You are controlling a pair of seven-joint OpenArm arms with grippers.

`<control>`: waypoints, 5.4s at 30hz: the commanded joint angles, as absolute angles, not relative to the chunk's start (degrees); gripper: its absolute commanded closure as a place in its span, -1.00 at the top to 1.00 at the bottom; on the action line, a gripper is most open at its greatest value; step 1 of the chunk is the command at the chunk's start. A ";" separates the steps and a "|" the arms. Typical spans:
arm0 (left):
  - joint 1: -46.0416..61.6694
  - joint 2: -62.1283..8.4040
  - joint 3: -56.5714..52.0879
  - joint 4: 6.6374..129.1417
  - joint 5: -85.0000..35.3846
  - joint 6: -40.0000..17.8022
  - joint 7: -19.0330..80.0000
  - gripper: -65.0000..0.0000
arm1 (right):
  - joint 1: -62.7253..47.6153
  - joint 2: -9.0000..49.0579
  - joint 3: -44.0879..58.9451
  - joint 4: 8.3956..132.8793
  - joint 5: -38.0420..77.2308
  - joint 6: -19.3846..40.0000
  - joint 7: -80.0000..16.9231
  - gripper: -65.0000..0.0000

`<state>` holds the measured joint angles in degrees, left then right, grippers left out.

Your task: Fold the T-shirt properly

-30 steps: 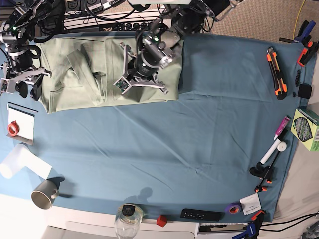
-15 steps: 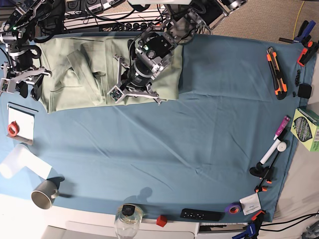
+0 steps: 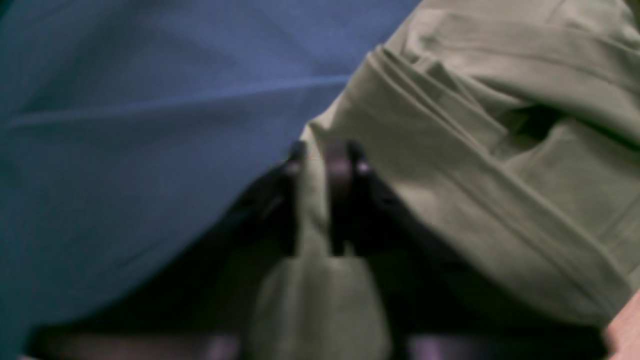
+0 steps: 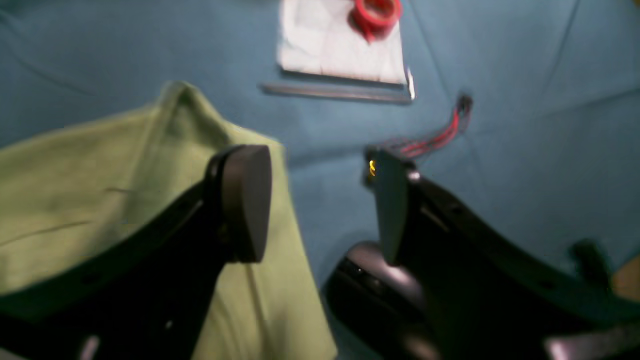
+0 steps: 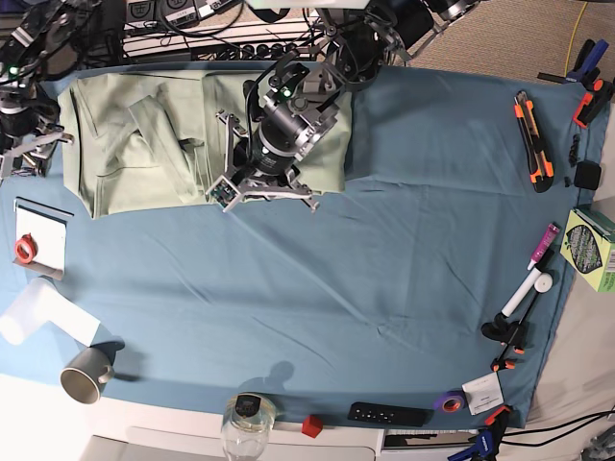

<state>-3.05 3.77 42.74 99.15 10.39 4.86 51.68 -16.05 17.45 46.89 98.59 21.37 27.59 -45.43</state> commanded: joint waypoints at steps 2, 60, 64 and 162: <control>-3.77 4.58 42.85 100.31 10.72 5.10 50.61 -0.29 | -14.20 20.23 47.20 94.30 26.46 28.62 -46.50 0.09; -3.49 2.74 42.83 100.27 13.56 4.51 52.18 -0.26 | -8.56 22.85 38.00 77.78 59.86 39.59 -69.28 -1.00; -3.46 1.32 41.56 100.42 13.52 4.51 53.41 -0.26 | -8.60 20.62 38.04 86.00 60.36 39.62 -71.68 -1.00; 28.69 -11.64 7.75 129.93 -33.67 -17.89 54.11 0.15 | -9.98 6.68 30.70 115.04 30.17 37.63 -51.86 -0.03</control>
